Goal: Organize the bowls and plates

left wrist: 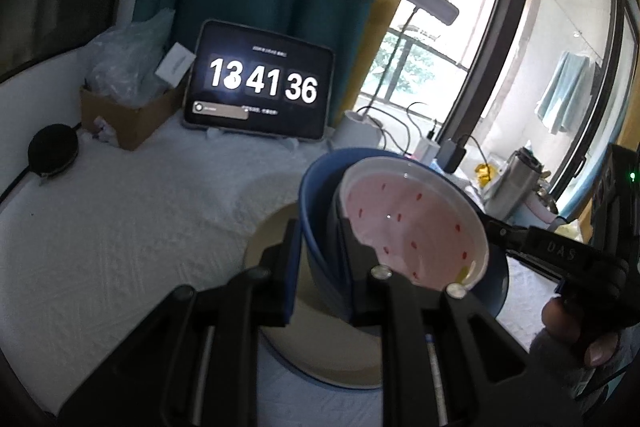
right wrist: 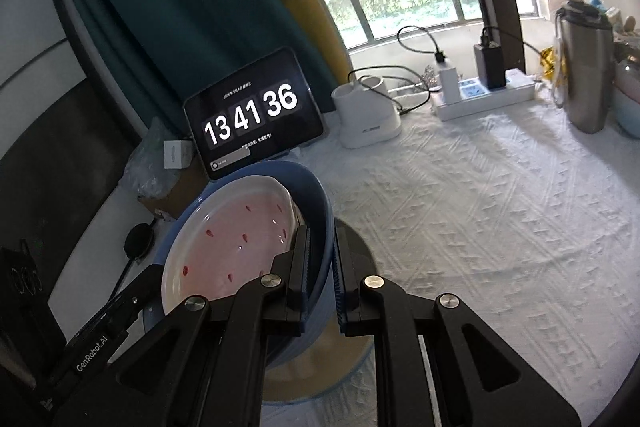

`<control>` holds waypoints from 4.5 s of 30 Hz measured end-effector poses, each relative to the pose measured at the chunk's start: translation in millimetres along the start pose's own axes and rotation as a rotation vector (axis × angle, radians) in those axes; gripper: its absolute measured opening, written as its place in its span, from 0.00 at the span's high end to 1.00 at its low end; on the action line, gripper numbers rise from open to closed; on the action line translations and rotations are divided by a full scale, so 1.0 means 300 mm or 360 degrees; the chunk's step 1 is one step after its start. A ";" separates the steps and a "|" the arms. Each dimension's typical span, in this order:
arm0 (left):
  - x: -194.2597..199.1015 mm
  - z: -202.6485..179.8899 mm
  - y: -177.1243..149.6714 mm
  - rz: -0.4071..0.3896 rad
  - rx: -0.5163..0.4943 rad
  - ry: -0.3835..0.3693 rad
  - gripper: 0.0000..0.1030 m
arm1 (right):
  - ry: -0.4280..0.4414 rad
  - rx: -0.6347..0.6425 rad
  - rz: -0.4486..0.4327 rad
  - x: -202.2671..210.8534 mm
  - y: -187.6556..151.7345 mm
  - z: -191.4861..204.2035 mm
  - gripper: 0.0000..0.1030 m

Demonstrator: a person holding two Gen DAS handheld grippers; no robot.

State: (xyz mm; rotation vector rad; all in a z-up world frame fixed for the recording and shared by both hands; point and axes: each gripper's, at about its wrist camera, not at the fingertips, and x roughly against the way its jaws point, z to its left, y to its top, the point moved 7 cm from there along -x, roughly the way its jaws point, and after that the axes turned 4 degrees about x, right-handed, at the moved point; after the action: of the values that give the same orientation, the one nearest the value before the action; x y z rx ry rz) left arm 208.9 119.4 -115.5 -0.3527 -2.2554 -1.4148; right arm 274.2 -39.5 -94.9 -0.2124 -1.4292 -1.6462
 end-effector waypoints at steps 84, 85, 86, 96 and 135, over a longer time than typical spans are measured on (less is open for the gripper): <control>0.266 -0.273 -0.134 -0.0375 -0.0327 -0.0024 0.10 | -0.0571 0.0363 -0.0306 0.377 -0.102 -0.140 0.43; 0.276 -0.287 -0.140 -0.0379 -0.0338 -0.0034 0.10 | -0.0587 0.0360 -0.0320 0.404 -0.106 -0.147 0.43; 0.283 -0.297 -0.145 -0.0380 -0.0347 -0.0040 0.10 | -0.0594 0.0359 -0.0327 0.419 -0.108 -0.152 0.43; 0.388 -0.397 -0.164 -0.0437 -0.0431 -0.0087 0.07 | -0.0681 0.0368 -0.0427 0.613 -0.124 -0.179 0.43; 0.697 -0.437 -0.046 -0.0616 -0.0494 -0.0026 0.07 | -0.0710 0.0381 -0.0665 1.006 -0.090 -0.038 0.42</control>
State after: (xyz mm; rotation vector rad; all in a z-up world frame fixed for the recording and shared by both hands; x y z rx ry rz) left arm 53.2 -9.0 27.0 -0.0185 -2.1957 -1.9734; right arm 88.9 -206.2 77.8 -0.1556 -2.1076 -1.8072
